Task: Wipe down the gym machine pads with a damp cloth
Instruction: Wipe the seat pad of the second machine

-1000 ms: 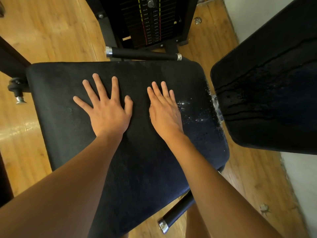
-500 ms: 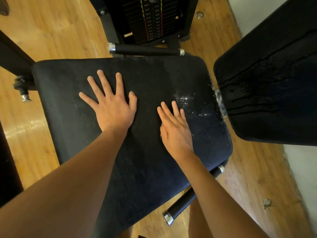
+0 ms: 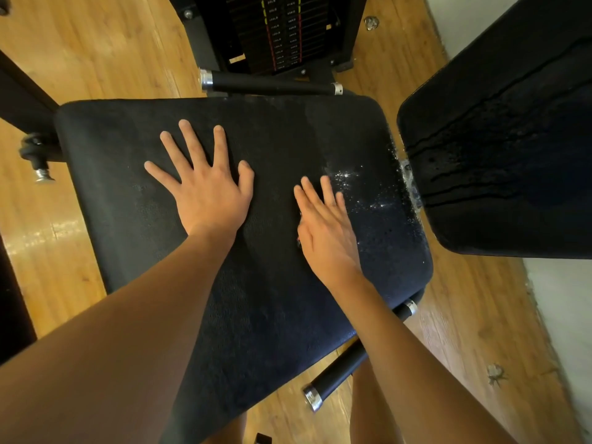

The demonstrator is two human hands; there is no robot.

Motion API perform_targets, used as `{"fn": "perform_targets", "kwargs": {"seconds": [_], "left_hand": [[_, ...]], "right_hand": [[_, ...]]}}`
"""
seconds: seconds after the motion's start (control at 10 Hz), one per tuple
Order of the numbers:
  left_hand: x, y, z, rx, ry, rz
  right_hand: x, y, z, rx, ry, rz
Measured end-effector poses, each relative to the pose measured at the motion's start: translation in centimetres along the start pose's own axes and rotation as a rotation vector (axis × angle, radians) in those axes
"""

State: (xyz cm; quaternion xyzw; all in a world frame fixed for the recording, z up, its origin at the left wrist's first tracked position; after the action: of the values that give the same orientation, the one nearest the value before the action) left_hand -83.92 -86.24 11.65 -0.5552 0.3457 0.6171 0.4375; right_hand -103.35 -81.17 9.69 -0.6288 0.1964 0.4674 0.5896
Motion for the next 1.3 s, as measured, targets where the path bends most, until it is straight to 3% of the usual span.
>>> {"fn": "perform_targets", "kwargs": {"seconds": [0.2, 0.5, 0.9, 1.3], "left_hand": [[-0.1, -0.1, 0.1, 0.001, 0.005, 0.0], [0.0, -0.2, 0.0, 0.008, 0.02, 0.008], [0.1, -0.2, 0.1, 0.012, 0.019, 0.008], [0.1, -0.1, 0.0, 0.012, 0.028, 0.018]], "right_hand": [[0.2, 0.0, 1.5, -0.008, 0.0, -0.024], [-0.3, 0.0, -4.3, 0.01, 0.04, 0.005], [0.0, 1.1, 3.1, -0.056, -0.022, 0.022], [-0.5, 0.4, -4.5, -0.001, 0.028, 0.04]]}}
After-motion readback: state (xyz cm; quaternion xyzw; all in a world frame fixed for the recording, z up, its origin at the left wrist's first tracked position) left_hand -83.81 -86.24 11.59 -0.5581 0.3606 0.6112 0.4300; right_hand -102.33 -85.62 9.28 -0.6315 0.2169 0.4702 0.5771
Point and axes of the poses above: each hand's wrist, its own z-axis away from the middle knuckle, its own x-axis out of the palm, y = z × x, the point moved 3 cm from there along -z, towards the middle knuckle, and after that the axes turned 3 degrees about -x, right-handed, at the moved point
